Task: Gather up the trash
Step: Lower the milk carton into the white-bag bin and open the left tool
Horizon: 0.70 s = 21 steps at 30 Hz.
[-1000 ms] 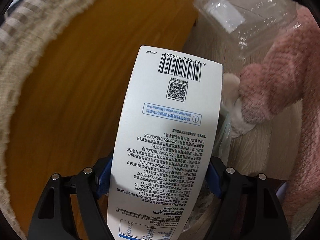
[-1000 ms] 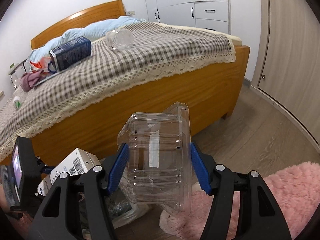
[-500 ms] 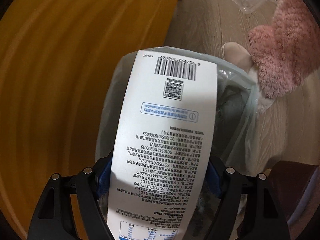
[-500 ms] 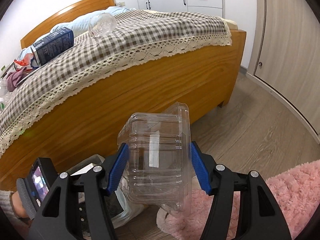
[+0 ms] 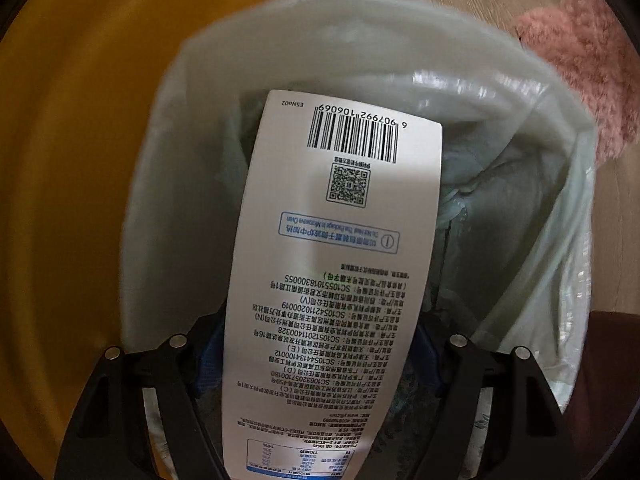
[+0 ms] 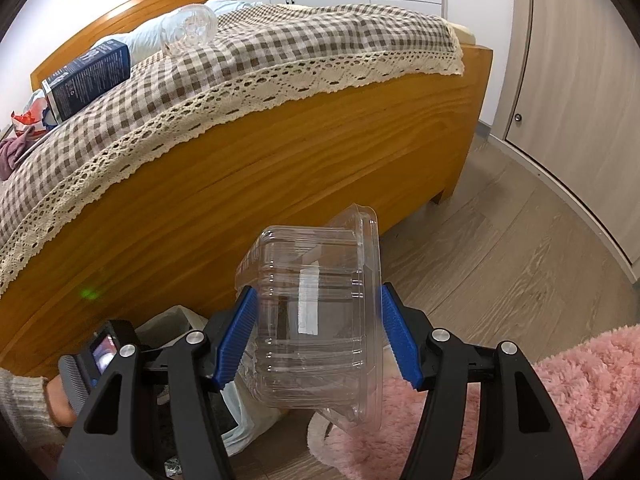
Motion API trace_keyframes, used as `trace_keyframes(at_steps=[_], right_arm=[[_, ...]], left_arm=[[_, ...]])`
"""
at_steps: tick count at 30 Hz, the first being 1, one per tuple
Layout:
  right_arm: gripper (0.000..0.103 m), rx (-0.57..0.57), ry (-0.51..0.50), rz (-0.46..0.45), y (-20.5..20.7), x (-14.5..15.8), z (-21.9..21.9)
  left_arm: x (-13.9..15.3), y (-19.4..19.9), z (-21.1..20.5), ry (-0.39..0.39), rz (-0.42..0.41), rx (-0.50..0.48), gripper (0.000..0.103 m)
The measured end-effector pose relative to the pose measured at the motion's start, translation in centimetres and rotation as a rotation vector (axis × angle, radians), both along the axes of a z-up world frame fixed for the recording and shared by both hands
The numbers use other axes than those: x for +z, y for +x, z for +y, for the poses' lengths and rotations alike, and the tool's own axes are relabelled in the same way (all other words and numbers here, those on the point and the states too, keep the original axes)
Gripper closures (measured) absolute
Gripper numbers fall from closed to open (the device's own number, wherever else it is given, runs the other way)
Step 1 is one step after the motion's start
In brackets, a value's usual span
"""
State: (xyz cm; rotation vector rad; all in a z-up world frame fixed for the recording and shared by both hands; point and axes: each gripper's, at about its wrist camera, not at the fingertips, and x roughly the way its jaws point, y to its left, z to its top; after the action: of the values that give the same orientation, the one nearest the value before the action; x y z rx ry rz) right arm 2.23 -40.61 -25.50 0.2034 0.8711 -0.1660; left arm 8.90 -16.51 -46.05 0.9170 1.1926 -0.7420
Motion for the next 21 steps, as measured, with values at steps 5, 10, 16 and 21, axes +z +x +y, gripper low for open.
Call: trace_keyframes(at_steps=[5,10,16,21], right_arm=[[0.042,0.003,0.001,0.014,0.3,-0.4,0.0],[0.042,-0.002,0.010,0.027,0.6,-0.7,-0.2],[0.042,0.003,0.011,0.030,0.6,-0.9,-0.1],[0.042,0.004,0.019,0.029,0.6,-0.8,-0.2]], left_arm=[[-1.9,-0.2,-0.6,0.029,-0.003,-0.028,0.031],[-3.6,-1.0,-2.0,0.058,-0.040,-0.061,0.031],[-4.7,-1.9,-2.7,0.085,-0.021,-0.048,0.030],[-5.0,-2.3,-3.3,0.091,0.001,-0.040,0.027]])
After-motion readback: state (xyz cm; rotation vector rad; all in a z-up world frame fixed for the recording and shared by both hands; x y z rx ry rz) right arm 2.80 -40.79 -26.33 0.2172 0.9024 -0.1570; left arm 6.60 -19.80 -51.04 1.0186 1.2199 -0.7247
